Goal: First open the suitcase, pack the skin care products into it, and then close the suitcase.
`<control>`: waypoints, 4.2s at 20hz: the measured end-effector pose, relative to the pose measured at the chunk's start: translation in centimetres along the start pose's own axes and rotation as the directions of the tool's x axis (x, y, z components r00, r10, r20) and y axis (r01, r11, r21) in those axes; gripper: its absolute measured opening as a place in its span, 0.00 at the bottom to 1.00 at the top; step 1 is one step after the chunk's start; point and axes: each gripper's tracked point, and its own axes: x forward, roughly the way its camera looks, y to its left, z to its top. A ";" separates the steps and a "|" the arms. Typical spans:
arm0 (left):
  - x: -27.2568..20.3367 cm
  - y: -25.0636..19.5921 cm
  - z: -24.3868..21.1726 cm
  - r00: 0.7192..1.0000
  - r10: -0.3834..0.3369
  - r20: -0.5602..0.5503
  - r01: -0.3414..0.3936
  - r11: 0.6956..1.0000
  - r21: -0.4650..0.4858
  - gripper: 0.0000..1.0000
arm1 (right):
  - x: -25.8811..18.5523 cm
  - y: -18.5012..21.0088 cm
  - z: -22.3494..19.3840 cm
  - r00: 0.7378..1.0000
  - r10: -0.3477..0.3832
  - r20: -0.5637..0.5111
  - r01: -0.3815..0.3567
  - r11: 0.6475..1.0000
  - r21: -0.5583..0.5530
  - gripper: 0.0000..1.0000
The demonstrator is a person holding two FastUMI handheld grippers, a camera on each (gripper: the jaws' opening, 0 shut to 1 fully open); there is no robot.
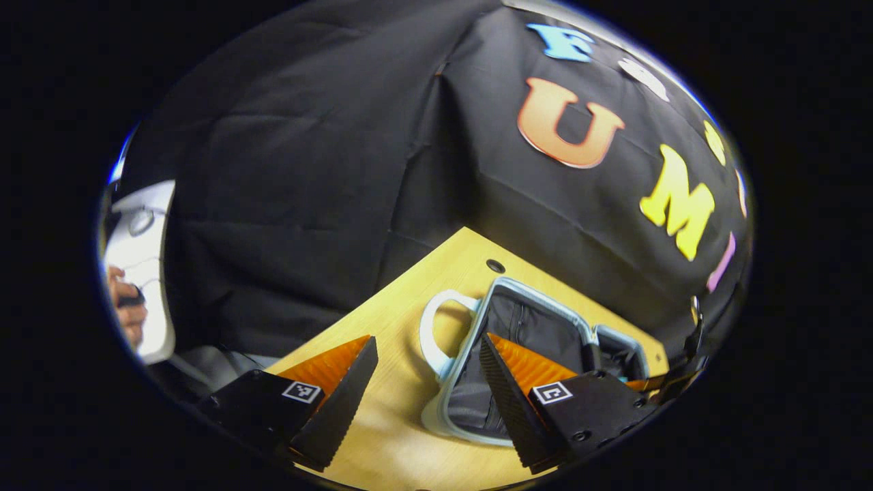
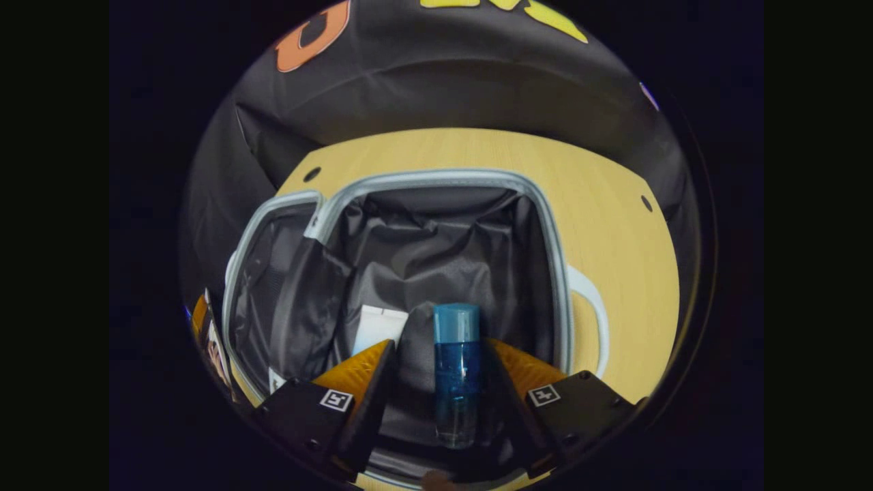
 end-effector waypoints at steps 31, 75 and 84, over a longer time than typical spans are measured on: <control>-0.6 -13.3 4.7 0.974 -0.223 0.032 0.225 0.970 -0.094 0.03 | -31.9 -16.7 2.5 0.884 -0.010 0.467 -0.014 0.999 0.047 0.77; -3.2 -45.4 -31.2 0.977 -0.162 -0.137 0.203 0.523 0.827 0.20 | -36.0 -35.9 -5.3 0.830 -0.033 0.557 0.151 0.974 -0.167 0.77; -11.4 -49.9 -21.3 0.948 -0.319 0.008 0.225 0.685 0.693 0.99 | -38.8 -32.3 0.2 0.746 -0.082 0.661 0.173 0.982 -0.074 0.77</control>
